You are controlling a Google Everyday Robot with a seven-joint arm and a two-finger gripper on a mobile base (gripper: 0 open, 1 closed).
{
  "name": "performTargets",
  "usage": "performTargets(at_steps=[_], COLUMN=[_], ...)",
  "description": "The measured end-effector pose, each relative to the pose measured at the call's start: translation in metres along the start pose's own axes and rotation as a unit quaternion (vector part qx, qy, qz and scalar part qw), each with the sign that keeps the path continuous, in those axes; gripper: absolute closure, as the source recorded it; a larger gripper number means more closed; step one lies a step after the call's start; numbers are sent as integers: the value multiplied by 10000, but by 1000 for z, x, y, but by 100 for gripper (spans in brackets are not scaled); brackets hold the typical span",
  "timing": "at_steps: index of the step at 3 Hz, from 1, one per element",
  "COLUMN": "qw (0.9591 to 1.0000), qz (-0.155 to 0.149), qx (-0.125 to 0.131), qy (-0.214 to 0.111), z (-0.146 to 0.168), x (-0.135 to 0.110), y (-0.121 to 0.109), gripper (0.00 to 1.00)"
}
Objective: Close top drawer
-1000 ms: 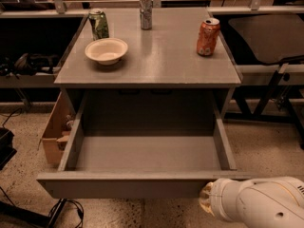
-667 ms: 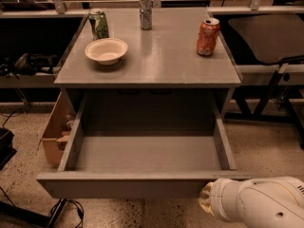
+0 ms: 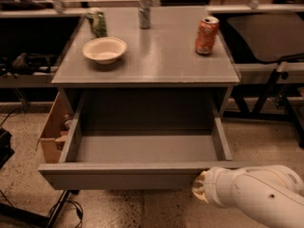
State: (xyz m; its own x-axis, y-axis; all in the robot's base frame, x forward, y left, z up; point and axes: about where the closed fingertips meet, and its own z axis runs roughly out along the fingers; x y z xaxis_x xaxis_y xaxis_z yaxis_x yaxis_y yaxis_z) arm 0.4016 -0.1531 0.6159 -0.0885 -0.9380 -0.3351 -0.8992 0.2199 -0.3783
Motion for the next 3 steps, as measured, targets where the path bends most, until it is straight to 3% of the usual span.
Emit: performTargets(at_steps=[1,2,3], qw=[10000,9999,9999], qz=[0,-64,-65], qx=[0,53,53], qy=[0,-126,-126], z=[0,12,11], x=[0,-5,-5], y=[0,-25,-24], gripper=[100,100,100])
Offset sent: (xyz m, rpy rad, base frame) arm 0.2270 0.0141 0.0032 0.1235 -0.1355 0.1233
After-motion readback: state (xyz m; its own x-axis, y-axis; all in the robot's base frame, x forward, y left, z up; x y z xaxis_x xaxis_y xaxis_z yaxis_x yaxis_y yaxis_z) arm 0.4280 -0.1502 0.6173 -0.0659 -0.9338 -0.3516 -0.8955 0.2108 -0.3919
